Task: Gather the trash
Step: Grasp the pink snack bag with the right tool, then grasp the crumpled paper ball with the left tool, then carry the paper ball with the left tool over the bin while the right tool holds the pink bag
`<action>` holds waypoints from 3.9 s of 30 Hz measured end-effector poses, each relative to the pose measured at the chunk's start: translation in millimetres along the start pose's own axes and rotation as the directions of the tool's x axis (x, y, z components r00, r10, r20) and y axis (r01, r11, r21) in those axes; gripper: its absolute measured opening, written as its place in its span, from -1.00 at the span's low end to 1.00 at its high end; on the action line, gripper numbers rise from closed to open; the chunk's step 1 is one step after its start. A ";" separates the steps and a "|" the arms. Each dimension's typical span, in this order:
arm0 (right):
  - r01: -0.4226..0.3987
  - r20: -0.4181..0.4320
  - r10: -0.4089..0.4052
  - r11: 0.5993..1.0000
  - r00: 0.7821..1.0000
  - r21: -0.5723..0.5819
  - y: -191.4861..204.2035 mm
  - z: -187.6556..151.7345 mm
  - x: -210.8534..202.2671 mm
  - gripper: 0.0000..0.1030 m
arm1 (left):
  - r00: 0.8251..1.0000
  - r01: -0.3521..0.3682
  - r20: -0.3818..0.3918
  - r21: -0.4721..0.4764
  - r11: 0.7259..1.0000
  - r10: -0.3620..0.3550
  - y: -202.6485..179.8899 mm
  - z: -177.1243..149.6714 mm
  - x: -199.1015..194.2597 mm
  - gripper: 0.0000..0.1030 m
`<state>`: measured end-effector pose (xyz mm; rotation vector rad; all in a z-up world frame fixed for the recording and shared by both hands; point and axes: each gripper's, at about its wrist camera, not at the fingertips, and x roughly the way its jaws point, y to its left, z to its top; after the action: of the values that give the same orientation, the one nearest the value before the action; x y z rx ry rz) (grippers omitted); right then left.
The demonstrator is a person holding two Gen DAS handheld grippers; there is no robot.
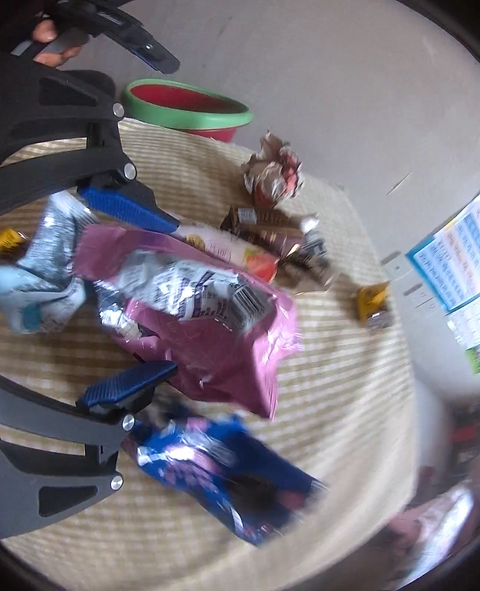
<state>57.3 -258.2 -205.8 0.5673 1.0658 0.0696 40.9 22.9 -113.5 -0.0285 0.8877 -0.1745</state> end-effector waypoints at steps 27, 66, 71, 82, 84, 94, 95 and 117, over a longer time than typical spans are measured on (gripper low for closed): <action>-0.079 0.172 0.101 0.989 0.980 -0.126 -6.5 -1.2 -54.6 -0.40 | 0.984 0.016 -0.177 -0.043 0.999 -0.024 -66.4 62.3 156.5 0.43; -0.081 0.277 0.166 0.952 0.946 -0.296 59.5 -30.3 -115.3 -0.39 | 0.986 -0.045 0.161 0.076 0.996 0.032 -34.8 22.7 -33.8 -0.16; -0.078 0.281 0.174 0.944 0.944 -0.319 69.3 -31.5 -121.2 -0.39 | 0.985 -0.050 0.171 0.069 0.996 0.038 -28.3 24.1 -39.7 -0.16; -0.074 0.282 0.188 0.926 0.941 -0.370 89.5 -35.2 -129.3 -0.39 | 0.979 -0.058 0.198 0.064 0.996 0.045 -18.2 19.5 -50.8 -0.16; -0.073 0.280 0.189 0.923 0.941 -0.377 92.5 -37.0 -130.3 -0.39 | 0.979 -0.060 0.200 0.061 0.996 0.047 -16.4 18.9 -50.9 -0.16; -0.067 0.269 0.190 0.910 0.944 -0.409 108.5 -34.8 -128.1 -0.37 | 0.978 -0.068 0.201 0.037 0.997 0.059 -2.4 19.9 -51.6 -0.16; -0.067 0.268 0.191 0.909 0.944 -0.412 109.6 -34.8 -127.8 -0.37 | 0.978 -0.070 0.201 0.035 0.997 0.061 -1.2 19.7 -51.5 -0.16; -0.086 0.209 0.208 0.875 0.956 -0.477 141.1 -35.8 -106.3 -0.37 | 0.977 -0.099 0.186 -0.017 0.995 0.100 27.1 19.8 -44.8 -0.15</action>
<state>4.6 -157.0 -66.2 0.2108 0.7153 0.3704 32.3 55.9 -69.2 -0.0069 0.7004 -0.0733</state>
